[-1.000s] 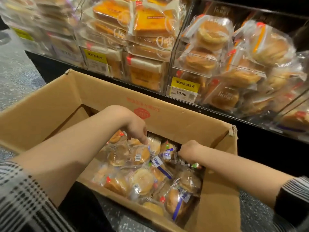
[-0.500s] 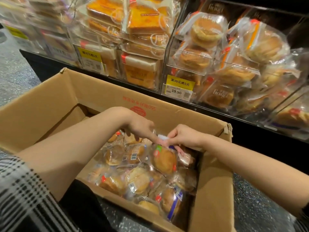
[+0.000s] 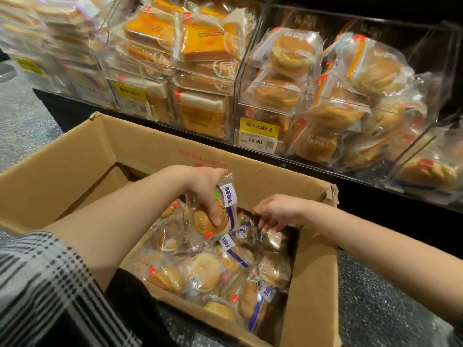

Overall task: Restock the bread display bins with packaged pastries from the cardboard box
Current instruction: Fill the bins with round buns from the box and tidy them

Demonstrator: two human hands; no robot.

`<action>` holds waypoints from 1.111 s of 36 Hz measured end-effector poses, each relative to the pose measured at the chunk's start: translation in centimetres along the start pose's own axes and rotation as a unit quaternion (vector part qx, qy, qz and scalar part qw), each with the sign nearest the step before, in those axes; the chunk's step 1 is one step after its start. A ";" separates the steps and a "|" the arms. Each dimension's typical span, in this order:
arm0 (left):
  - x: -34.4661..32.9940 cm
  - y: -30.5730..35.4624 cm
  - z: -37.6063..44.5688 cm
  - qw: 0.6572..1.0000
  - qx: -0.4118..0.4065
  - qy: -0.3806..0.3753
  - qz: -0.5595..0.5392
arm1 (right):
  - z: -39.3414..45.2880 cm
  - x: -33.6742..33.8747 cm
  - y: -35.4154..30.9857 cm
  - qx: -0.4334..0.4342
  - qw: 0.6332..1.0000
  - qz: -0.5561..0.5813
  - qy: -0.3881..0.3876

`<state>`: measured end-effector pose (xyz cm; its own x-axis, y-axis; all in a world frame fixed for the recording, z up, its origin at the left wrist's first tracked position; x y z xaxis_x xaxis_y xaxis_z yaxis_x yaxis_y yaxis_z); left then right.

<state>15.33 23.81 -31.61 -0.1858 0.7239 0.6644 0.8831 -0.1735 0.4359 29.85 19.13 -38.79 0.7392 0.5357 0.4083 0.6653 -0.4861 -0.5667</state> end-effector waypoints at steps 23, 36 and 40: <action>0.2 -4.5 1.0 0.999 0.035 -0.004 0.022 | 5.5 -3.9 1.6 -0.140 0.964 -0.211 0.078; 0.3 -4.7 0.9 0.998 0.025 -0.014 0.052 | 6.2 -3.6 1.2 -0.115 0.951 -0.268 0.106; 0.6 -4.5 0.6 0.998 0.030 -0.005 0.059 | 5.1 -2.8 -0.5 -0.071 0.955 -0.275 0.087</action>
<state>11.46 25.46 -33.51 -0.0751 0.7072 0.7030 0.9225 -0.2184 0.3183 26.91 21.37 -43.27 0.2710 0.6198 0.7365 0.9565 -0.2590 -0.1340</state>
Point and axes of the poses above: each hand's wrist, its own z-axis towards the middle knuckle, its own x-axis out of the back of the hand, y = z × x, the point moved 9 cm from there along z, towards the middle knuckle, and after that the axes turned 8 degrees about -z, right-handed, at the moved point
